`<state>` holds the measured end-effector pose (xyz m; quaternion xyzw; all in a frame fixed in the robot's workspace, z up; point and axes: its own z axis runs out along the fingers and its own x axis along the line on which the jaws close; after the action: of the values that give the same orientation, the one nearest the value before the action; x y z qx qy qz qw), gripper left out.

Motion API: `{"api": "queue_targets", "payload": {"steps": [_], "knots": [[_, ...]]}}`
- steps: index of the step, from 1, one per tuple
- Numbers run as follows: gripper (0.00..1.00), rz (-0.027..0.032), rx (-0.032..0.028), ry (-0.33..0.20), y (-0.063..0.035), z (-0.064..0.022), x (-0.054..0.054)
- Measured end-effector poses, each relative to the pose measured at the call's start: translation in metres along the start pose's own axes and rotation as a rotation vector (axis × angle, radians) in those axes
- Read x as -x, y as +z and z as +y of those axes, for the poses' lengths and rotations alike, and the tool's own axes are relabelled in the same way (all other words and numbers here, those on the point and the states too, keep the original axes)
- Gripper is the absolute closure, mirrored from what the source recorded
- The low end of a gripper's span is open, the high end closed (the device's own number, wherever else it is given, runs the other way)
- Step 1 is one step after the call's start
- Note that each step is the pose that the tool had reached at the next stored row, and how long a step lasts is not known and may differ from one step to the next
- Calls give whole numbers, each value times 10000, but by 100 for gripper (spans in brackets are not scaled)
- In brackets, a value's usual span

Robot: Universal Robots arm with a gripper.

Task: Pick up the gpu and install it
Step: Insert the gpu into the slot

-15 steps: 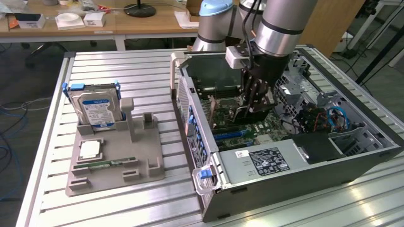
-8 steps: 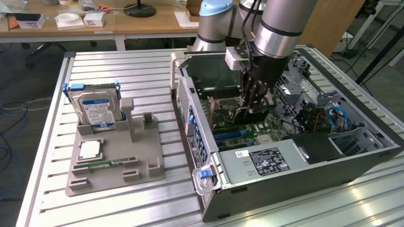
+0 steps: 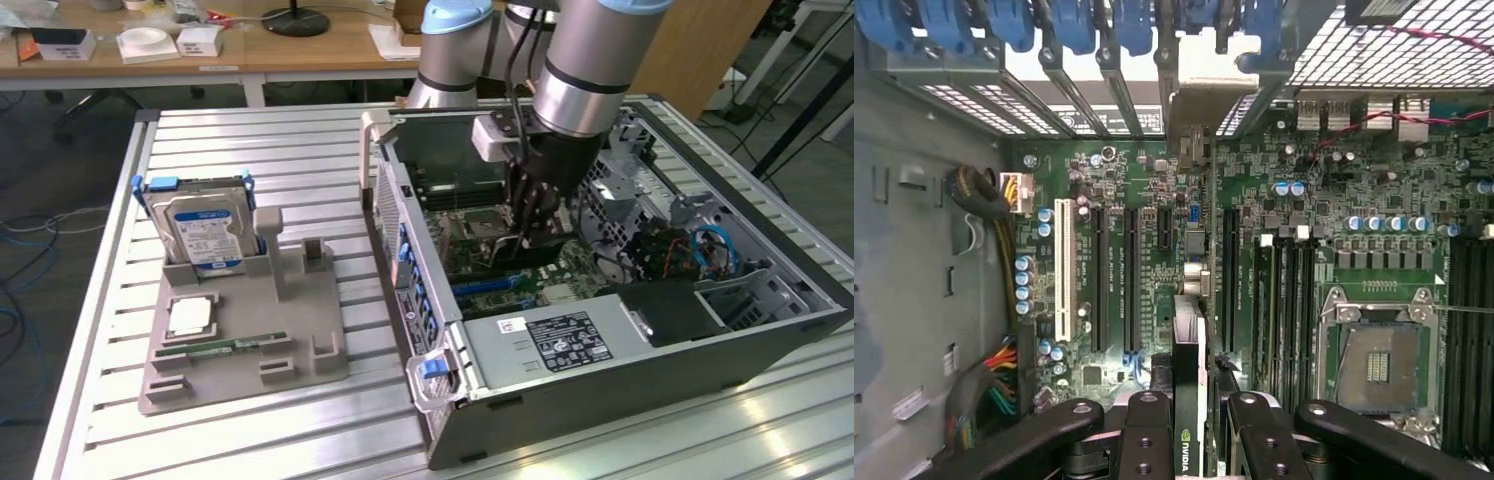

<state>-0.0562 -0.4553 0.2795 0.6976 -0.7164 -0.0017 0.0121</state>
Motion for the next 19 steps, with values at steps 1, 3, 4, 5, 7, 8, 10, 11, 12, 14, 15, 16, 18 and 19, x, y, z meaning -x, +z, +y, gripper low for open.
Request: {"api": "queue_targets", "payload": {"steps": [1, 3, 4, 5, 7, 8, 10, 11, 12, 14, 15, 16, 18, 19], "knots": [[74, 1, 0, -1, 18, 2, 0], [74, 0, 0, -2, 55, 13, 1], [74, 0, 0, -2, 73, 20, 4], [74, 1, 0, -2, 91, 29, 6], [74, 1, 0, -2, 120, 41, 7], [74, 2, 0, -3, 124, 42, 7], [74, 3, 1, -4, 124, 42, 7], [74, 2, 1, -3, 126, 43, 7], [74, -2, -7, -1, 138, 47, 8], [74, -1, -39, -2, 172, 58, 8], [74, -1, -60, -3, 184, 71, 8], [74, -1, -72, -3, 190, 90, 7], [74, 1, -87, -1, 200, 130, 8], [74, 0, -92, -1, 206, 136, 9]]}}
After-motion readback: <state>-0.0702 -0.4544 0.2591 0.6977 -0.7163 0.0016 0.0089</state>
